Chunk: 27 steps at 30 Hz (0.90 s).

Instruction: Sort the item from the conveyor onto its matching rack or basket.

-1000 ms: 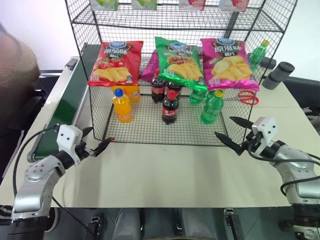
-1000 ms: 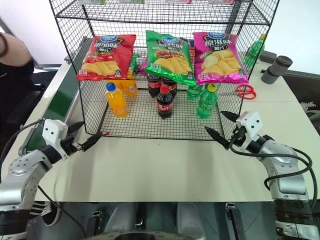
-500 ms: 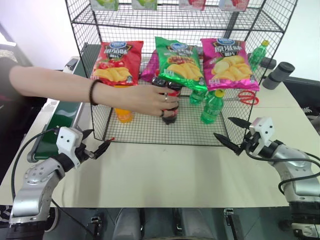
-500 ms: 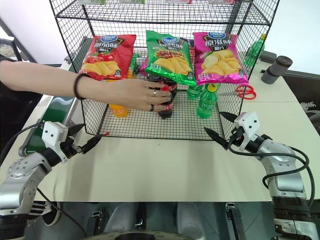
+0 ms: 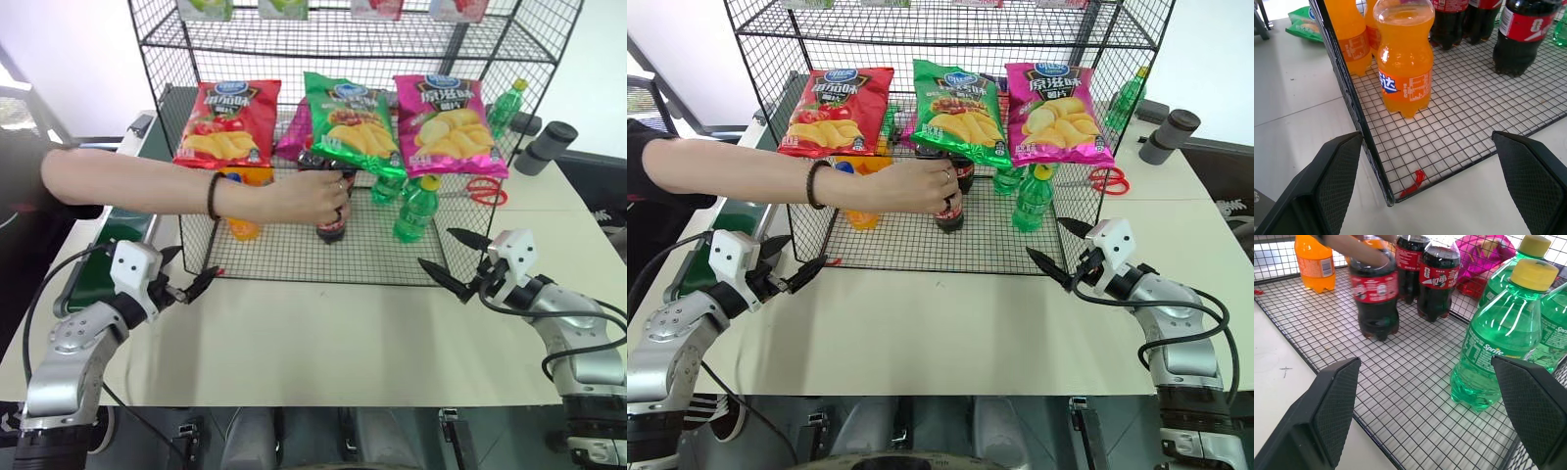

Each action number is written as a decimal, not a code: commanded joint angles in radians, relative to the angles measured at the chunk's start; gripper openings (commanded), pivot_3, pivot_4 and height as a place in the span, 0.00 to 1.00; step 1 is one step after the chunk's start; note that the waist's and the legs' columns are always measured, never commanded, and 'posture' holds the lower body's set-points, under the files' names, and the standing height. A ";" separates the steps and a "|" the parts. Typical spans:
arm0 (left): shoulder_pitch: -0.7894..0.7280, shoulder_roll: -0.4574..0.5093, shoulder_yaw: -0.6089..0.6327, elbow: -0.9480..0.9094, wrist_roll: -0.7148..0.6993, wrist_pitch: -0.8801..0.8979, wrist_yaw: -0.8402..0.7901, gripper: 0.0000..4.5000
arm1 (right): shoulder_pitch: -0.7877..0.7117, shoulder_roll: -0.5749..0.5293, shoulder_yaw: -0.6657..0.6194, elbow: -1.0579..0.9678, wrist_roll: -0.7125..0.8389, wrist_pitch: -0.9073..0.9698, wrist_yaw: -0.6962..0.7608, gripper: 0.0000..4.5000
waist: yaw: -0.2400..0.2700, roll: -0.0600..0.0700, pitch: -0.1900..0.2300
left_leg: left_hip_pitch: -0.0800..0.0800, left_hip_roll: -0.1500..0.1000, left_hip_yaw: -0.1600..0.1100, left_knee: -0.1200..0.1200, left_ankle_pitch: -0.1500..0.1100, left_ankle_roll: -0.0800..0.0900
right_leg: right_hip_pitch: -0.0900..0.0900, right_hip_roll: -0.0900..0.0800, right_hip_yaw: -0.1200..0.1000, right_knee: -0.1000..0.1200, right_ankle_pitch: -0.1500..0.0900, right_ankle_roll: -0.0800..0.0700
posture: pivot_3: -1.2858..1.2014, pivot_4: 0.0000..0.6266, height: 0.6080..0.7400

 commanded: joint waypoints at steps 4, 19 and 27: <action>-0.022 -0.001 0.003 -0.001 0.003 -0.020 0.000 1.00 | -0.022 0.011 -0.009 -0.005 -0.002 -0.020 -0.015 0.99 | 0.000 0.000 0.000 | 0.000 0.000 0.000 0.000 0.000 0.000 | 0.000 0.000 0.000 0.000 0.000 0.000 | 0.52 0.24 1.00; -0.008 -0.015 0.030 -0.012 -0.023 -0.014 0.011 1.00 | -0.042 0.022 0.004 -0.019 -0.008 -0.008 -0.025 0.99 | 0.000 0.000 0.000 | 0.000 0.000 0.000 0.000 0.000 0.000 | 0.000 0.000 0.000 0.000 0.000 0.000 | 0.52 0.24 1.00; 0.043 -0.009 0.124 -0.043 -0.067 0.004 0.036 1.00 | -0.067 0.039 0.033 -0.026 -0.005 -0.002 -0.031 0.99 | -0.005 0.000 0.000 | 0.000 0.000 0.000 0.000 0.000 0.000 | 0.000 0.000 0.000 0.001 0.000 0.000 | 0.52 0.24 1.00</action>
